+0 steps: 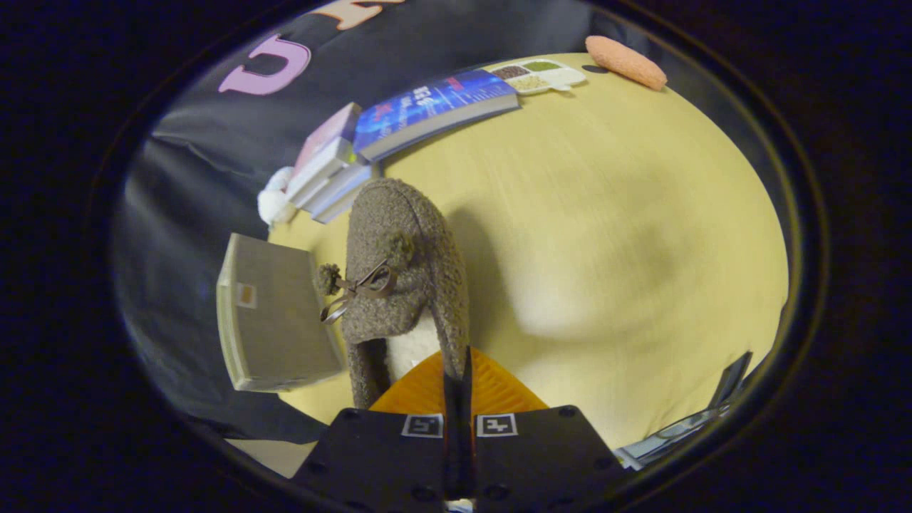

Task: Open the storage box then place both shoes into the box .Put the left shoe in first, then the right shoe, with the right side of both shoes facing outward in a uniform manner.

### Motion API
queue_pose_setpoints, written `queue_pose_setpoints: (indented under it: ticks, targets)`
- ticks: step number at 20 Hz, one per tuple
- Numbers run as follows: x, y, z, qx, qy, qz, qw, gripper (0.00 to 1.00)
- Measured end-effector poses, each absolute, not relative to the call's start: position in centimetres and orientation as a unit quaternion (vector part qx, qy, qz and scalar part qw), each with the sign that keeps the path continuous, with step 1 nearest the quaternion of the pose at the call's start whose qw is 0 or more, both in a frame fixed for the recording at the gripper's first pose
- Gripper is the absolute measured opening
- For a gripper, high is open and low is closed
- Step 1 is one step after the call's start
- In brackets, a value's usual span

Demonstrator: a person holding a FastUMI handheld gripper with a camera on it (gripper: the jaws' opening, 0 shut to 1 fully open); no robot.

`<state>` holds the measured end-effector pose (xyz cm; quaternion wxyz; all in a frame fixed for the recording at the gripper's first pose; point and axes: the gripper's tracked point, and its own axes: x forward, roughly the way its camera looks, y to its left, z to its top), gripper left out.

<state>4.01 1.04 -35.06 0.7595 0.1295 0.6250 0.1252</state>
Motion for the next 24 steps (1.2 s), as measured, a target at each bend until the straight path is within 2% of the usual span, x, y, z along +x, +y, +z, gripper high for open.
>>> queue_pose_setpoints:
  ticks: [7,12,16,24]
  targets:
    - [4.3,13.3,-24.9,0.183,0.558,0.229,0.776,0.03]
    - [3.1,22.8,-22.3,0.198,0.548,0.283,0.762,0.03]
    - [2.0,27.6,-25.7,0.168,0.569,0.277,0.755,0.04]
    - [0.1,31.4,-31.6,0.064,0.577,0.22,0.784,0.04]
